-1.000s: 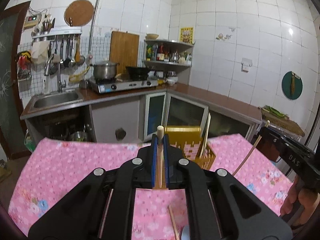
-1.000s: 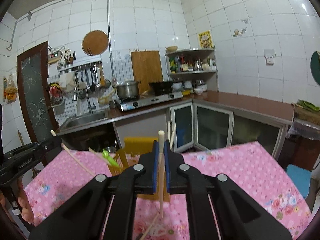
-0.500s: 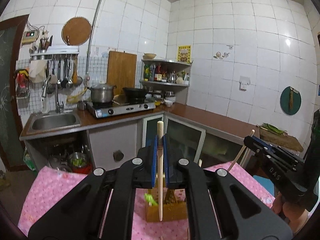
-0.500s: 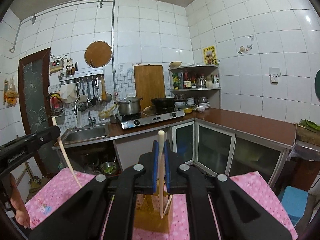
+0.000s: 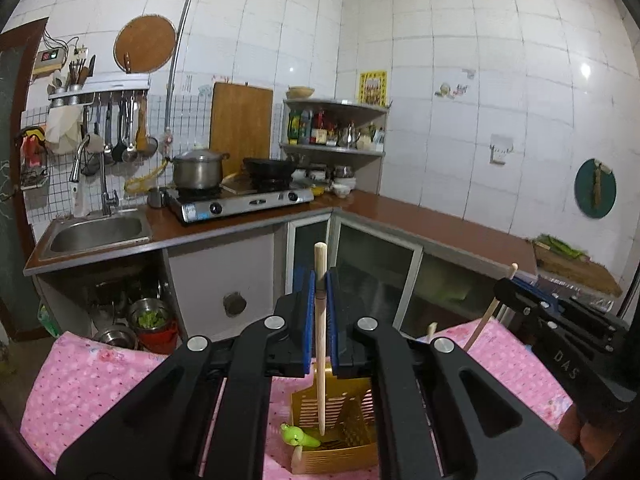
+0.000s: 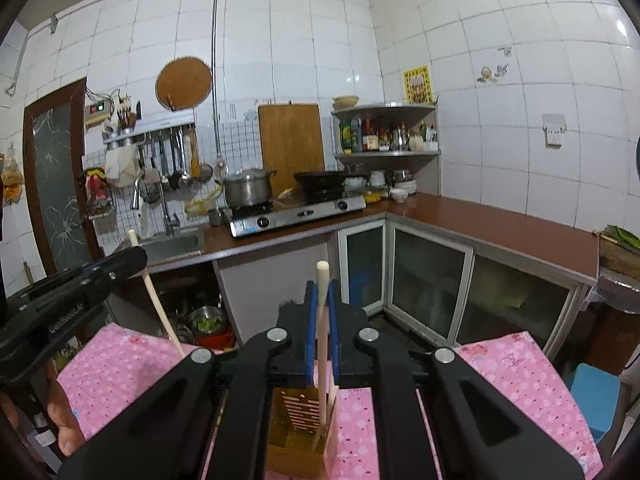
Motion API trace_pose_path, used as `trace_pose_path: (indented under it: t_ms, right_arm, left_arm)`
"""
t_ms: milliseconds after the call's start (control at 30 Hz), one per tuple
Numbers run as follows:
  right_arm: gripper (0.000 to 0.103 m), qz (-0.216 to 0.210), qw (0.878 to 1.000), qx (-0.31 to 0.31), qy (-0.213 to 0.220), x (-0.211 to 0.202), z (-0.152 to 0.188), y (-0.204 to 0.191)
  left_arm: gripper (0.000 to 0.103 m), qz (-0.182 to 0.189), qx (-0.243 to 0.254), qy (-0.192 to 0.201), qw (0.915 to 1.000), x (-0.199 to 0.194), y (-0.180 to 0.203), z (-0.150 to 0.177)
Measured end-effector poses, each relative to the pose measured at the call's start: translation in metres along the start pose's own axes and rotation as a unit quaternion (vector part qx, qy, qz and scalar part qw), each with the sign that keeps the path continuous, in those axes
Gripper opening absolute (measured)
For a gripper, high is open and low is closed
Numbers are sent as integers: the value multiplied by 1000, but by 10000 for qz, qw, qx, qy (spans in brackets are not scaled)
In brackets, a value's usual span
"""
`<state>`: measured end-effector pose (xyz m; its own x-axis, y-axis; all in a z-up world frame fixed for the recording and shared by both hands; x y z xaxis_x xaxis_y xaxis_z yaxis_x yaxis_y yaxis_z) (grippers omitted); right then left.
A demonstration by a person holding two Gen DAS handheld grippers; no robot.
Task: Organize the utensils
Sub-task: 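Lower both chopsticks into the holder and open both tools, then move both open tools down to the remaining chopsticks on the cloth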
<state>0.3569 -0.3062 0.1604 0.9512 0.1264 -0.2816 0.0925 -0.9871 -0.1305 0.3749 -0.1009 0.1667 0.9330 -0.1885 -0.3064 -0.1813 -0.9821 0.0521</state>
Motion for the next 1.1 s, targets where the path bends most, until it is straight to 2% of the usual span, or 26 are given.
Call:
trace_pose_path:
  t_ms: [267, 500, 667, 833, 867, 967, 1100]
  right_arm:
    - [6, 2, 9988, 41, -492, 44, 40, 9]
    - [6, 7, 9975, 11, -710, 63, 64, 11]
    - [6, 21, 9982, -47, -606, 60, 72, 9]
    - [7, -40, 9987, -89, -510, 48, 71, 7]
    - [7, -27, 9987, -99, -505, 45, 70, 6]
    - [7, -6, 9985, -73, -535, 38, 67, 6]
    - [8, 40, 9987, -121, -488, 17, 62, 4]
  left_arm:
    - [4, -55, 60, -508, 9987, 44, -8, 38]
    - [5, -74, 92, -724, 9973, 60, -10, 61]
    - [5, -98, 29, -956, 9954, 70, -15, 75]
    - [6, -154, 64, -923, 9956, 57, -19, 76]
    - [11, -155, 51, -897, 9958, 53, -19, 73]
    - [41, -201, -2, -713, 9973, 33, -23, 63]
    - [52, -284, -45, -554, 9980, 3, -35, 48]
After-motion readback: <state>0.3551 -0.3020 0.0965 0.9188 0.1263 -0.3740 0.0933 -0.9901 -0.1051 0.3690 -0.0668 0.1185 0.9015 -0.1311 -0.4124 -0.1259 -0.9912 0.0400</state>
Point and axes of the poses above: each gripper's, at about its wrist camera, not at the fingertips, and x roughly the way its jaws point, y to its right, z to its underside, the point moved 1 cm from there along x, roughly the way its jaws point, and after that the axes turned 5 degrees about -z, right-handed, at the moved point
